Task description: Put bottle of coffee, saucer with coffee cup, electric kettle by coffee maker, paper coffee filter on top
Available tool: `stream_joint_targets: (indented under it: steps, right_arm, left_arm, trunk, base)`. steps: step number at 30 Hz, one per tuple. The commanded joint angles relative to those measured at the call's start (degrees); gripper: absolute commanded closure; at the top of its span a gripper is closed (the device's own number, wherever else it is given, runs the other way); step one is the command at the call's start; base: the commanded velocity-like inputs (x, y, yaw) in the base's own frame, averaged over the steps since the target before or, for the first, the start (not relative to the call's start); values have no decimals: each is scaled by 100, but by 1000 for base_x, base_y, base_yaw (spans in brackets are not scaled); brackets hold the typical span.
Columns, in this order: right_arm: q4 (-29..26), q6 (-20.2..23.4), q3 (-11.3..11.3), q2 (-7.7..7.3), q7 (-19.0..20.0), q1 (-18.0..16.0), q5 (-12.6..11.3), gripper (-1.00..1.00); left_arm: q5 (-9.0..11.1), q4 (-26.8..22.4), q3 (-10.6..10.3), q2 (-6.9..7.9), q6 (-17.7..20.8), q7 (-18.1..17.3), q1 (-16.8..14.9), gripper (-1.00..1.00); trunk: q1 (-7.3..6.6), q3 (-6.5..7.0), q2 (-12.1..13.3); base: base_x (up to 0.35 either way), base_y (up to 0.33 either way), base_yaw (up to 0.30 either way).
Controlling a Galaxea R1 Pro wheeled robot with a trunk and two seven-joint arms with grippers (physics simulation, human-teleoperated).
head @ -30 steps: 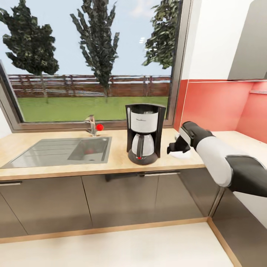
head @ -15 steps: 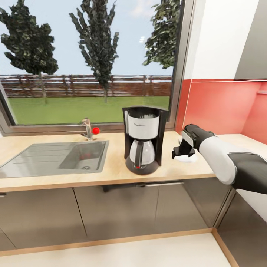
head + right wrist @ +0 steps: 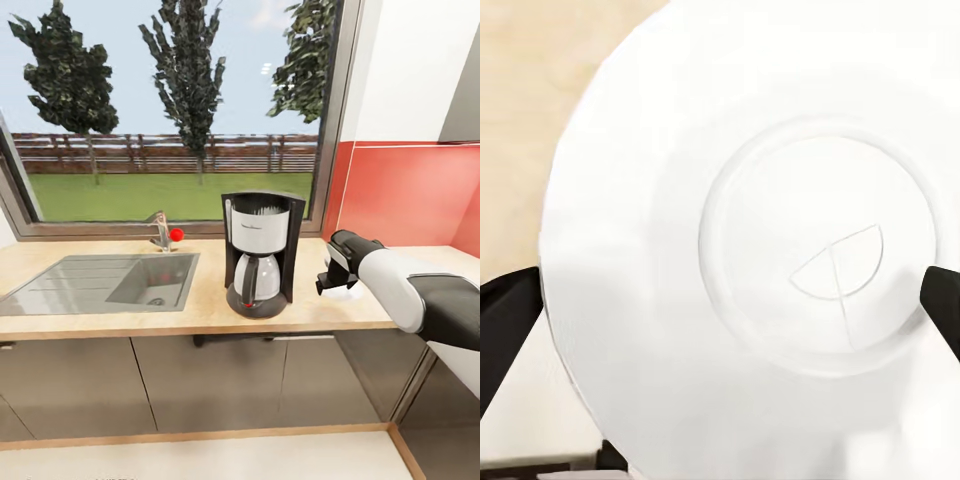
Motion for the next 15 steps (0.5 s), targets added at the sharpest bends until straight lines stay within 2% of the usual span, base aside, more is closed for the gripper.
stream_joint_targets:
  steps: [1, 9, 15]
  right_arm:
    - [9, 5, 37, -7, 58, -8, 29, 100]
    - [9, 5, 28, -30, 191, -8, -28, 100]
    - [9, 5, 28, -34, 248, -8, -39, 100]
  left_arm:
    - [26, -10, -44, 2, -14, 32, 2, -100]
    - [31, -10, -37, 3, -32, 32, 2, -100]
    - [39, -10, -35, 8, -24, 32, 2, -100]
  trunk:
    - [0, -6, -4]
    - [0, -7, -4]
    - [0, -7, -4]
  base:
    - [0, 0, 70]
    - [6, 0, 12]
    - [177, 55, 0]
